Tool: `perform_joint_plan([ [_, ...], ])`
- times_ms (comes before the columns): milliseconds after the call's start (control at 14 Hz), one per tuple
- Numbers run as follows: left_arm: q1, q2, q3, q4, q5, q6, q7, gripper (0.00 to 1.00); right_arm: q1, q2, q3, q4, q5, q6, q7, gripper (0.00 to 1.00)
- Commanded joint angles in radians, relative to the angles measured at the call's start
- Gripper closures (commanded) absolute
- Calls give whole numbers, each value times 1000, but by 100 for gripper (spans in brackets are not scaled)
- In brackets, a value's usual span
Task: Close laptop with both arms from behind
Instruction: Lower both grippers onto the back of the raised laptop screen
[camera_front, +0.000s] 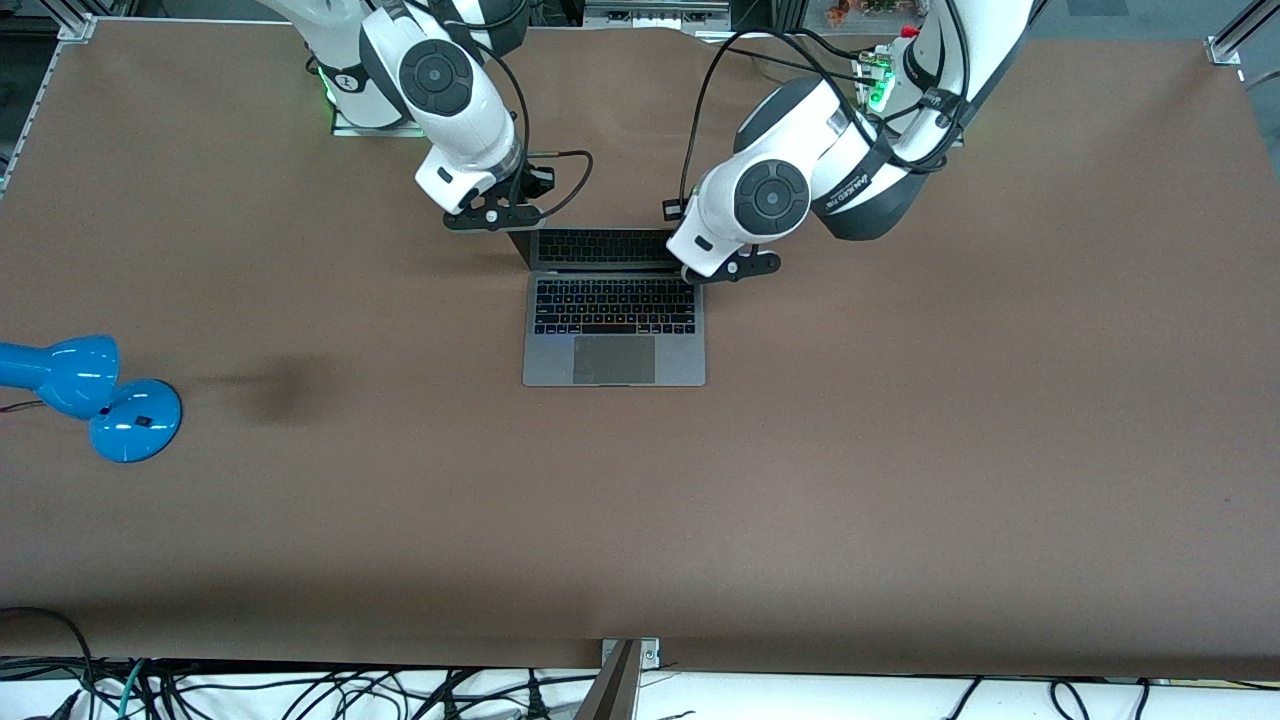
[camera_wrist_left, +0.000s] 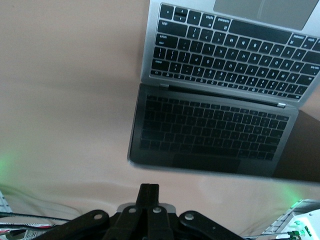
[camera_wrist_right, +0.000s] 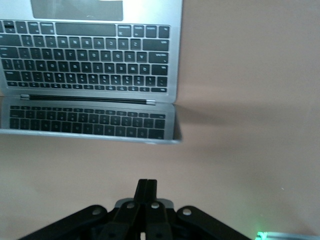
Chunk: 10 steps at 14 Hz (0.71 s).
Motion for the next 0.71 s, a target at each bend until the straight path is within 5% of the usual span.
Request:
perform_joint_plan([
  [0, -7, 38, -2, 31, 70, 21, -21, 100, 11, 48, 4, 40, -25, 34, 3, 100],
  [643, -5, 123, 44, 100, 75, 55, -19, 100, 0, 157, 1, 141, -116, 44, 3, 100],
])
